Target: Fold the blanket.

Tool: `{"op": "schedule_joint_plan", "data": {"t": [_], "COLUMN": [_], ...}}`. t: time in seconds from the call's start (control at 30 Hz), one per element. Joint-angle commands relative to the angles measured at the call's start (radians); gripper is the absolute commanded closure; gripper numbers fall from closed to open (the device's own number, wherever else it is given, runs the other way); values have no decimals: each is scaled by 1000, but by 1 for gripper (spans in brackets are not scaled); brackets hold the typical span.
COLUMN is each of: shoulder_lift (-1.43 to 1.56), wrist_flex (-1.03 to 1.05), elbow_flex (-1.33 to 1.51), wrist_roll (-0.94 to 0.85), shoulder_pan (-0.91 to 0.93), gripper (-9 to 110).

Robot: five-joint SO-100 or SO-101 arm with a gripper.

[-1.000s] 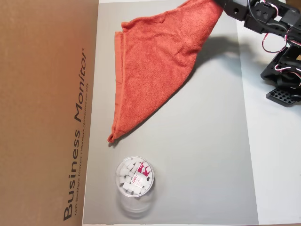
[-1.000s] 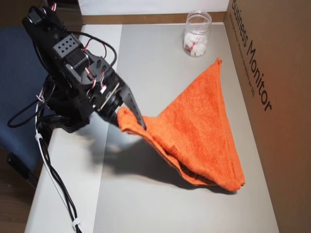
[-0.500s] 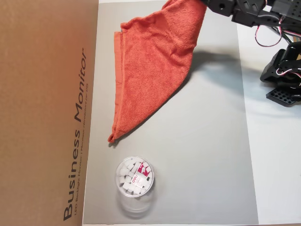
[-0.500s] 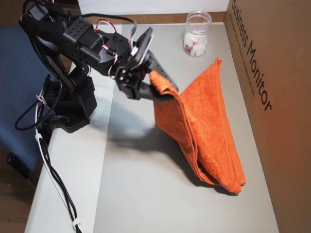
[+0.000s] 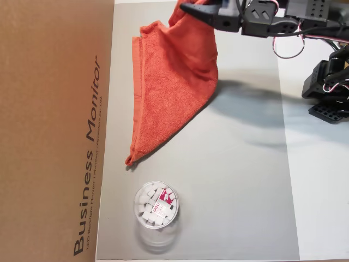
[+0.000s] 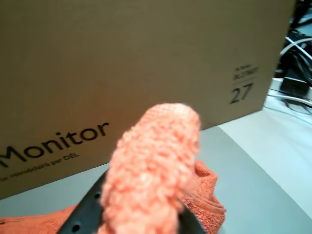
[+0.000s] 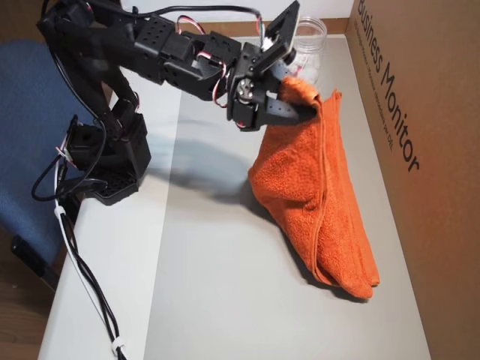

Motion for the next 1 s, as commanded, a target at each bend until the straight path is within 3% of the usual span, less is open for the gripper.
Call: {"op": "schedule_joint_plan", "data": {"t": [0.0,0.97], "shoulder_lift": [-26,-460], "wrist_flex": [-15,-17], "elbow_flex": [-106,-350], "wrist_roll": [-40,-482], "shoulder_pan": [-38,-316], "gripper": [102,102]}}
